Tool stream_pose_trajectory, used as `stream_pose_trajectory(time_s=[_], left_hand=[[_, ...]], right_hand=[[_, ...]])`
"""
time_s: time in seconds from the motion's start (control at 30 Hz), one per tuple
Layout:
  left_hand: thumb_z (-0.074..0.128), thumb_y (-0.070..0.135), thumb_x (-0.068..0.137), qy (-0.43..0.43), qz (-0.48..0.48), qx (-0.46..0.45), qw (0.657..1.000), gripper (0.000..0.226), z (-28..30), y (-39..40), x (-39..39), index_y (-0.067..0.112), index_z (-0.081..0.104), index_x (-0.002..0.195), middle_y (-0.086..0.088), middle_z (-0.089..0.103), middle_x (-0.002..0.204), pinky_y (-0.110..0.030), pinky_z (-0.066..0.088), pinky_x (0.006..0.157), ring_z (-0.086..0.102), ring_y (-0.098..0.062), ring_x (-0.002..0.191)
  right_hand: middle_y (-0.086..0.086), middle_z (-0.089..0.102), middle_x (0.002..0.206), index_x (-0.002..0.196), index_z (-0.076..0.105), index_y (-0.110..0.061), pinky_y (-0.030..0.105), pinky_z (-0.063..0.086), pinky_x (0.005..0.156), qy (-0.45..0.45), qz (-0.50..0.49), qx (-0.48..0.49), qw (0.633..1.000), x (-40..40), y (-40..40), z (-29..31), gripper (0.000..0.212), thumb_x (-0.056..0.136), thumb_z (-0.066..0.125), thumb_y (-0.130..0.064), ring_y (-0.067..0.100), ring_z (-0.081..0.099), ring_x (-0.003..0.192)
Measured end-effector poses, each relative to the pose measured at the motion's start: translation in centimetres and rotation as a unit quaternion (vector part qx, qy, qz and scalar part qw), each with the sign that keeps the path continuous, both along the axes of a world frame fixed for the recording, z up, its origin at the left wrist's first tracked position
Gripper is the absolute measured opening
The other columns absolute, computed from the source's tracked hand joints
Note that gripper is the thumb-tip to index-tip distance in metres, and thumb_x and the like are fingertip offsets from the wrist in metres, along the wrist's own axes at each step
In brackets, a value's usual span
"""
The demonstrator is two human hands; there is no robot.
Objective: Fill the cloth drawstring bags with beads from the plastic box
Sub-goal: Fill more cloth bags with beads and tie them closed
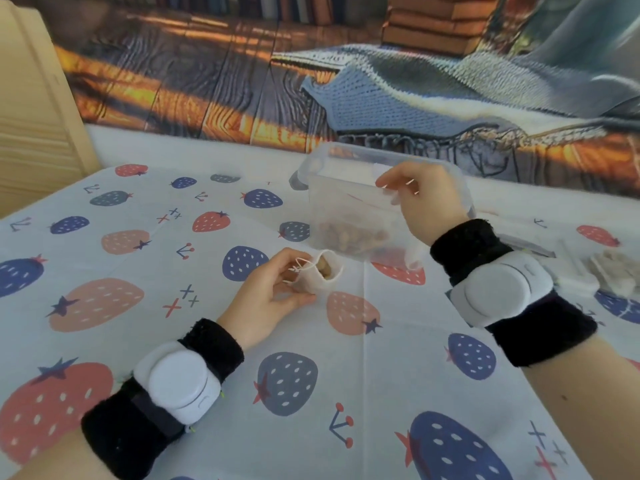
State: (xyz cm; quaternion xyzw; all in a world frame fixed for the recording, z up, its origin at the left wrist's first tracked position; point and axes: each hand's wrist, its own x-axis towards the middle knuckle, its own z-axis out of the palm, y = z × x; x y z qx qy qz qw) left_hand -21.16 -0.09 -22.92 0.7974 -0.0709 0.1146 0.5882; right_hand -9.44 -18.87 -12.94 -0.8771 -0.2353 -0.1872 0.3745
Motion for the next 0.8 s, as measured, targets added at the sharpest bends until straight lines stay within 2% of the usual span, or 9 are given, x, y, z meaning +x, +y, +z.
stream_pose_trajectory(time_s=[0.07, 0.2, 0.27, 0.33, 0.4, 0.5, 0.63, 0.7, 0.8], left_hand=[[0.069, -0.003, 0.079, -0.006, -0.002, -0.006, 1.000, 0.037, 0.2, -0.1, -0.1, 0.017, 0.056, 0.107, 0.001, 0.065, 0.104, -0.017, 0.046, 0.086, 0.062, -0.010, 0.096], [0.067, -0.007, 0.079, -0.020, -0.005, -0.038, 0.999, 0.042, 0.6, -0.4, -0.4, 0.019, 0.055, 0.108, 0.012, 0.065, 0.102, -0.017, 0.045, 0.085, 0.061, -0.007, 0.097], [0.067, -0.009, 0.078, -0.029, -0.009, -0.052, 0.998, 0.049, 0.9, -0.6, -0.5, 0.024, 0.053, 0.112, 0.015, 0.064, 0.101, -0.017, 0.046, 0.086, 0.060, -0.007, 0.098], [0.067, -0.010, 0.078, -0.037, -0.014, -0.057, 0.998, 0.057, 1.1, -0.8, -0.8, 0.027, 0.050, 0.118, 0.011, 0.062, 0.101, -0.019, 0.047, 0.088, 0.060, -0.013, 0.098], [0.068, -0.010, 0.077, -0.038, -0.017, -0.053, 0.998, 0.063, 1.2, -0.8, -0.9, 0.029, 0.047, 0.122, 0.011, 0.062, 0.095, -0.020, 0.046, 0.089, 0.060, -0.016, 0.098], [0.068, -0.011, 0.076, -0.035, -0.019, -0.056, 0.998, 0.064, 1.2, -0.9, -0.9, 0.030, 0.045, 0.121, 0.010, 0.064, 0.093, -0.020, 0.046, 0.088, 0.061, -0.018, 0.097], [0.067, -0.010, 0.077, -0.030, -0.025, -0.062, 0.997, 0.059, 1.1, -0.9, -0.9, 0.026, 0.045, 0.118, 0.003, 0.065, 0.099, -0.021, 0.046, 0.088, 0.062, -0.018, 0.097], [0.068, -0.009, 0.077, -0.025, -0.030, -0.058, 0.998, 0.060, 1.1, -0.9, -0.9, 0.028, 0.046, 0.119, -0.001, 0.065, 0.099, -0.022, 0.046, 0.090, 0.062, -0.019, 0.098], [0.069, -0.008, 0.077, -0.024, -0.031, -0.057, 0.998, 0.061, 1.0, -0.8, -0.8, 0.029, 0.046, 0.119, -0.005, 0.065, 0.101, -0.024, 0.047, 0.092, 0.061, -0.021, 0.099]], right_hand=[[0.003, 0.061, 0.083, 0.085, 0.066, -0.016, 0.017, 0.039, 0.068, 0.018, 0.005, 0.000, 1.000, 0.1, -0.1, 0.0, 0.046, 0.080, 0.032, 0.015, 0.010, 0.054, 0.072], [0.005, 0.065, 0.075, 0.082, 0.064, -0.021, 0.024, 0.047, 0.068, 0.045, 0.061, 0.007, 0.997, -1.0, -0.9, 0.1, 0.041, 0.082, 0.041, 0.013, 0.021, 0.060, 0.069], [0.005, 0.067, 0.072, 0.079, 0.064, -0.023, 0.018, 0.046, 0.062, 0.073, 0.101, -0.022, 0.992, -1.7, -1.3, 0.3, 0.040, 0.080, 0.045, 0.013, 0.018, 0.060, 0.063], [0.001, 0.067, 0.068, 0.078, 0.063, -0.024, 0.012, 0.043, 0.057, 0.104, 0.131, -0.062, 0.984, -2.4, -1.5, 0.6, 0.037, 0.080, 0.050, 0.011, 0.010, 0.057, 0.057], [0.000, 0.067, 0.069, 0.083, 0.065, -0.019, 0.014, 0.044, 0.060, 0.121, 0.141, -0.094, 0.978, -2.7, -1.5, 0.5, 0.027, 0.081, 0.055, 0.005, 0.007, 0.055, 0.057], [0.002, 0.067, 0.076, 0.088, 0.066, -0.018, 0.023, 0.047, 0.068, 0.131, 0.137, -0.121, 0.974, -2.8, -1.4, 0.1, 0.020, 0.081, 0.060, 0.000, 0.011, 0.054, 0.063], [-0.002, 0.067, 0.082, 0.089, 0.064, -0.022, 0.023, 0.047, 0.068, 0.186, 0.148, -0.149, 0.960, -2.5, -1.2, -0.2, 0.021, 0.078, 0.067, -0.004, 0.014, 0.057, 0.067], [-0.005, 0.064, 0.084, 0.088, 0.062, -0.024, 0.018, 0.044, 0.065, 0.179, 0.144, -0.167, 0.959, -2.3, -0.9, -0.5, 0.023, 0.077, 0.068, -0.005, 0.014, 0.056, 0.072], [-0.006, 0.064, 0.086, 0.091, 0.067, -0.019, 0.007, 0.039, 0.061, 0.104, 0.129, -0.171, 0.971, -2.3, 0.2, -0.9, 0.021, 0.082, 0.058, -0.002, 0.011, 0.055, 0.072]])
